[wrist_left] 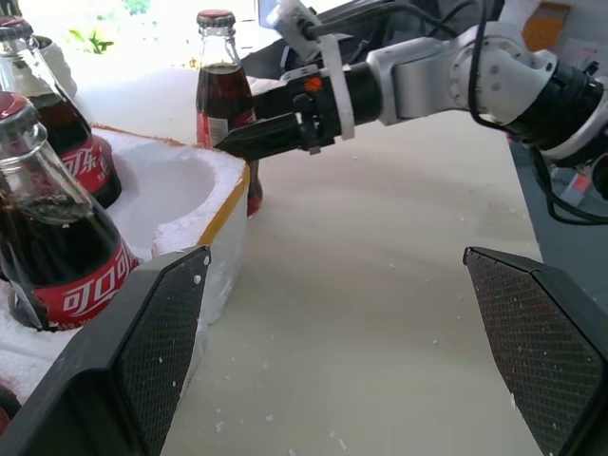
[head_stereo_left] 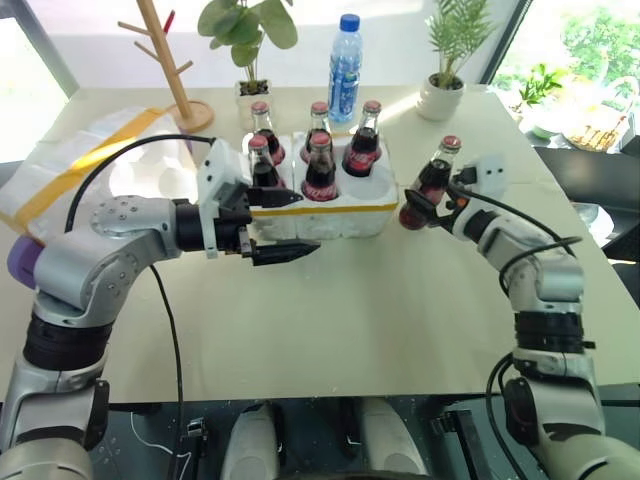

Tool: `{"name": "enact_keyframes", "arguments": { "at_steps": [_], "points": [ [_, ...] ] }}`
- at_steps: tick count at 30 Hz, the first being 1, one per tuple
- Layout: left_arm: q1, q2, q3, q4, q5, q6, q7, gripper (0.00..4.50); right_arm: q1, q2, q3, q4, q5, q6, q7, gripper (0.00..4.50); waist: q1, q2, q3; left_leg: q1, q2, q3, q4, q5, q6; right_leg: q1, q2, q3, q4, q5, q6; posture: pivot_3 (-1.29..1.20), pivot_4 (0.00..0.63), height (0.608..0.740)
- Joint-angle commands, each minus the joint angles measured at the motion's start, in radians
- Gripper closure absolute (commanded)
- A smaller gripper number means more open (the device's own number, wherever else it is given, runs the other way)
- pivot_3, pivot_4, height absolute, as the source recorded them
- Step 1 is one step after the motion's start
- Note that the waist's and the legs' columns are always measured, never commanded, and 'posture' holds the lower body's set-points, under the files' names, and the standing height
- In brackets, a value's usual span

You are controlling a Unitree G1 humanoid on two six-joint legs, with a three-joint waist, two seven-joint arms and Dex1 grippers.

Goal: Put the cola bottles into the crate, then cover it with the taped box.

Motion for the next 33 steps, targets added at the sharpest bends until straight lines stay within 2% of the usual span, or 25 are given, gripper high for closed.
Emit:
{"name": "enact_keyframes", "arguments": {
  "at_steps": [1, 2, 6, 10, 15, 22, 33],
  "points": [
    [-0.005, 0.007, 0.034, -0.02, 0.003, -0.009, 0.012, 0.0, -0.046, -0.019, 0.0, 0.028, -0.014, -0.062, 0.025, 1.32, 0.001, 0.0, 0.0, 0.0, 0.0, 0.0, 0.0, 0.0, 0.0, 0.0, 0.0, 0.0, 0.0, 0.0, 0.0, 0.0, 0.15, 0.74],
    [-0.003, 0.009, 0.038, -0.022, 0.002, -0.007, 0.017, 0.0, -0.048, -0.029, -0.003, 0.022, -0.012, -0.06, 0.032, 1.76, 0.001, 0.0, 0.0, 0.0, 0.0, 0.0, 0.0, 0.0, 0.0, 0.0, 0.0, 0.0, 0.0, 0.0, 0.0, 0.0, 0.15, 0.74],
    [0.023, 0.025, 0.077, -0.042, -0.012, 0.004, 0.04, 0.0, -0.079, -0.104, -0.042, -0.052, 0.017, -0.04, 0.073, 1.77, 0.001, 0.001, 0.001, -0.001, 0.0, 0.0, 0.0, 0.0, 0.0, -0.001, 0.0, 0.0, 0.0, 0.0, 0.0, 0.0, 0.15, 0.74],
    [0.055, 0.035, 0.115, -0.068, -0.03, 0.018, 0.071, 0.0, -0.173, -0.162, -0.075, -0.116, 0.099, 0.005, 0.134, 1.77, -0.002, 0.003, 0.002, -0.002, 0.0, 0.001, 0.0, 0.0, 0.0, -0.003, 0.0, 0.0, 0.0, 0.0, 0.0, 0.0, 0.15, 0.74],
    [0.084, 0.031, 0.146, -0.1, -0.052, 0.033, 0.11, 0.0, -0.291, -0.15, -0.047, -0.187, 0.211, 0.107, 0.211, 1.77, -0.021, 0.004, 0.003, -0.001, 0.002, 0.001, -0.001, 0.0, 0.0, -0.004, 0.002, 0.002, 0.001, 0.0, 0.0, 0.0, 0.15, 0.74],
    [0.073, 0.025, 0.135, -0.1, -0.053, 0.027, 0.132, 0.0, -0.304, -0.085, 0.055, -0.132, 0.151, 0.06, 0.2, 1.77, -0.015, 0.002, 0.002, -0.001, 0.001, 0.002, 0.0, 0.0, 0.0, -0.002, -0.001, 0.0, 0.001, 0.0, -0.001, 0.0, 0.15, 0.74],
    [0.051, 0.022, 0.124, -0.091, -0.046, 0.024, 0.139, 0.0, -0.214, -0.017, 0.214, -0.034, 0.008, -0.01, 0.219, 1.77, 0.001, 0.002, 0.002, -0.002, 0.001, 0.002, 0.0, 0.0, 0.0, -0.003, 0.0, 0.0, 0.001, 0.0, -0.001, 0.0, 0.15, 0.74]
  ]
}}
